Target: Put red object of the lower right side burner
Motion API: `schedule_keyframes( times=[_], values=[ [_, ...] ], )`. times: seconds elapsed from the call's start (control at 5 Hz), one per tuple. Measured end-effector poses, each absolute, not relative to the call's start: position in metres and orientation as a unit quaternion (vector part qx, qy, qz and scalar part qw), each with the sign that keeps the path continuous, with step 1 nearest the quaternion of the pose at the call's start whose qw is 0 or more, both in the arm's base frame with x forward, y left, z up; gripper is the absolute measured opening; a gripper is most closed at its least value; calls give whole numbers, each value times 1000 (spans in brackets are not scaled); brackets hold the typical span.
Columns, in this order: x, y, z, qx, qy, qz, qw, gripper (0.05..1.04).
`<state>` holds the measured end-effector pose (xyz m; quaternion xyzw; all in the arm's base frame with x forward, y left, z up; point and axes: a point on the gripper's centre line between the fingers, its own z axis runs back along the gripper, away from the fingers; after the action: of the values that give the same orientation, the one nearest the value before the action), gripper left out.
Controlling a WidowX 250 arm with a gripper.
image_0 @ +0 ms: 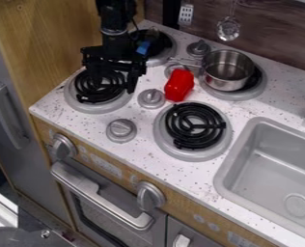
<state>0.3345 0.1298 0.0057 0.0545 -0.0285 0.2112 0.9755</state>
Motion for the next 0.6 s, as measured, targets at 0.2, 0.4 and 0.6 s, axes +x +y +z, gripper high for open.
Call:
schedule_keyframes(
  times=[0.2, 0.4, 0.6],
  values=[
    [328, 128, -8, 52, -8, 211, 976, 997],
    [354, 119, -19, 68, -26, 148, 986, 997],
    [382, 86, -29, 66, -22, 93, 993, 997]
  ],
)
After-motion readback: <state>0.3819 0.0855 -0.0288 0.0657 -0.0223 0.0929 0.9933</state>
